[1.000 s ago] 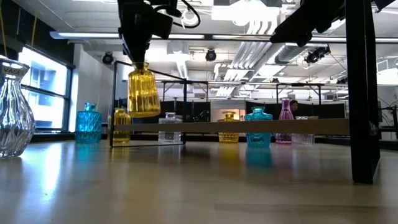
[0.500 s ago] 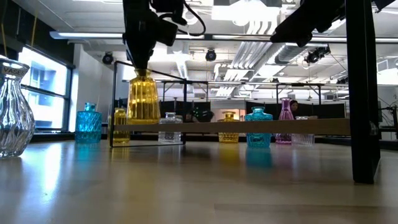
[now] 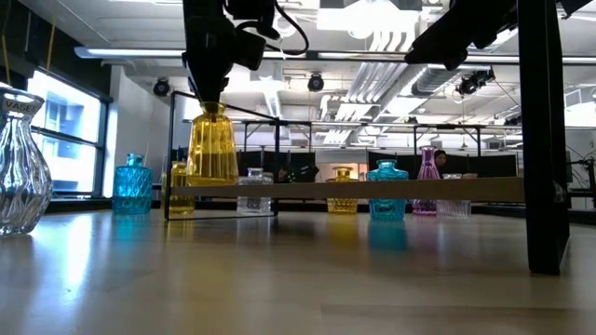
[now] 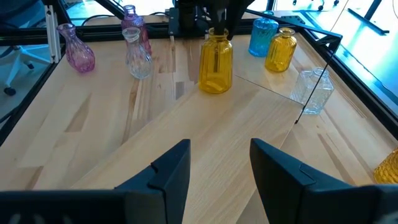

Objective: Sort vases onto shelf
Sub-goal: Put the bottom left yellow crystal vase on the shelf, then put the top left blue crystal vase on the shelf

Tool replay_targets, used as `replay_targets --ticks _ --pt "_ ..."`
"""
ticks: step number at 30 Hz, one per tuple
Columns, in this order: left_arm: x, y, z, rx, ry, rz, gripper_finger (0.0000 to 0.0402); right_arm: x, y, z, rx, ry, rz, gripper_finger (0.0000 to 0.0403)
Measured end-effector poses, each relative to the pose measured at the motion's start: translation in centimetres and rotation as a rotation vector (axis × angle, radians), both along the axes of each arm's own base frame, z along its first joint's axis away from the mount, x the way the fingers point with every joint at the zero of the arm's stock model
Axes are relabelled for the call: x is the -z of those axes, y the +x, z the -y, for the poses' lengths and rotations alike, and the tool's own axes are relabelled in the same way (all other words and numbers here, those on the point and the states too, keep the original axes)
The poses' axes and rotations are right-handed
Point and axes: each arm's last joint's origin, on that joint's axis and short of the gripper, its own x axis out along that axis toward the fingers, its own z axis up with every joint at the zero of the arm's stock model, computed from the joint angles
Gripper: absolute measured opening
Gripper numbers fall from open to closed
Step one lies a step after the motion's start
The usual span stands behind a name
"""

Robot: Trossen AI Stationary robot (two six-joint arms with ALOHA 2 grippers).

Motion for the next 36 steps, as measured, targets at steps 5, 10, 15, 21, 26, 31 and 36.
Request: replay_targets --ticks 5,10,15,21,26,31,36 --pt "0.0 0.0 -0.1 -0.004 0.020 0.000 0.0090 0.0 0.0 0.0 0.000 0.000 0.000 0.0156" --pt "0.0 0.0 -0.1 -0.006 0.027 -0.003 0.0107 0.0 0.0 0.0 0.000 0.000 0.000 0.0156" --pt "-0.3 0.0 -0.1 -0.014 0.028 0.005 0.0116 0.0 0.0 0.0 0.000 0.000 0.000 0.0156" --pt "-2.1 0.4 -0.2 -0.015 0.039 0.063 0.0120 0.0 0.0 0.0 0.000 0.000 0.000 0.0156" --pt "-3.9 0.6 -0.2 -0.002 0.052 0.109 0.0120 0.0 0.0 0.0 0.004 0.010 0.000 0.0156" --pt "-6.2 0.7 -0.4 0.017 0.142 0.156 0.0120 0.0 0.0 0.0 0.004 0.010 -0.001 0.0156" --pt "-9.4 -0.9 -1.2 -0.007 0.360 0.186 0.0120 0.1 0.0 0.0 0.009 0.019 -0.006 0.0156"
